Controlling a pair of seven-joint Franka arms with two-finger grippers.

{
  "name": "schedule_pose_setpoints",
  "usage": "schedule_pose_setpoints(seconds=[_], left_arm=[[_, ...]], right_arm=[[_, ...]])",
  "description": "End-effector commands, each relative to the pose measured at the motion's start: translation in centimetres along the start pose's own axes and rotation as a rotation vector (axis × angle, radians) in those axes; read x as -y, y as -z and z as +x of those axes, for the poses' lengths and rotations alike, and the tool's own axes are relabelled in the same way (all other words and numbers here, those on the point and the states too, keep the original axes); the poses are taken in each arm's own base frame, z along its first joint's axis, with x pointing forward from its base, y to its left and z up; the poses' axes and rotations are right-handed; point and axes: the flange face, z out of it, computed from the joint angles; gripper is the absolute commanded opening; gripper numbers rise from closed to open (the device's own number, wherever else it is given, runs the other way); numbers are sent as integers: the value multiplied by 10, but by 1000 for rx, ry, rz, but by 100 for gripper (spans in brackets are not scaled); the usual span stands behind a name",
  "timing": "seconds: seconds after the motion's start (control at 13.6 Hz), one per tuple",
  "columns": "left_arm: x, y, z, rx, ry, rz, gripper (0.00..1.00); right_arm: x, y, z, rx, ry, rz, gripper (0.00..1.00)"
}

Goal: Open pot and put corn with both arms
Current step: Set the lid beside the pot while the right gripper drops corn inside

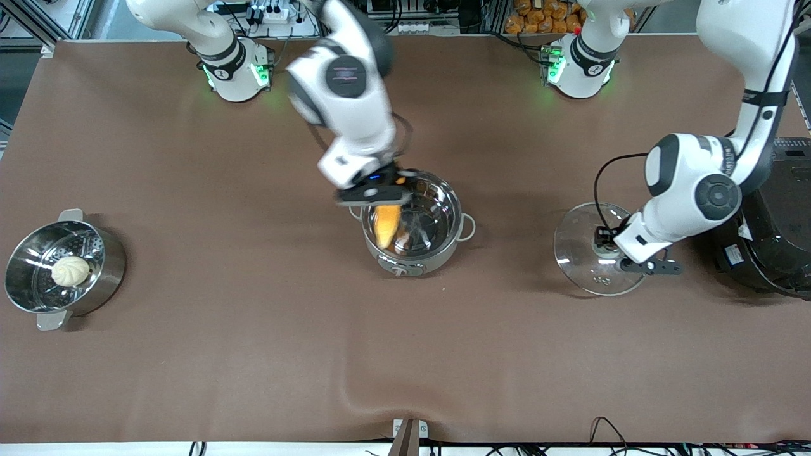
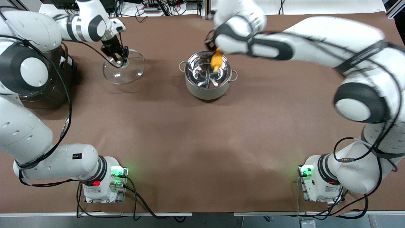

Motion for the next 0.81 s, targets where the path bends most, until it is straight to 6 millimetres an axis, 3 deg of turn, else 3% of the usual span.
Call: schedule_pose_setpoints(seconds=[0.0, 0.07, 0.29, 0.37, 0.44, 0.51, 0.59, 0.66, 0.74], left_arm=[[-1, -8, -16, -18, 6, 0, 0], [1, -16, -16, -12, 6, -1, 0], [7, -33, -15, 12, 17, -9, 0], [7, -39, -15, 21, 16, -10, 0], [7, -41, -14, 24, 17, -12, 0], [6, -46, -14, 32, 17, -14, 0], [5, -49, -14, 35, 16, -15, 13], [5, -49, -13, 36, 15, -14, 48], [5, -48, -12, 33, 12, -13, 99]], right_arm=[[40, -41, 14, -55, -74, -7, 20], [54, -44, 0, -70, -66, 5, 22], [45, -49, 4, -78, -64, -28, 24], [38, -50, 13, -78, -87, -25, 41], [33, -51, 20, -76, -102, -22, 81], [30, -48, 23, -82, -101, -23, 100], [27, -48, 25, -83, -95, -32, 100], [25, -50, 26, -78, -95, -40, 100], [23, -44, 27, -71, -98, -48, 100]])
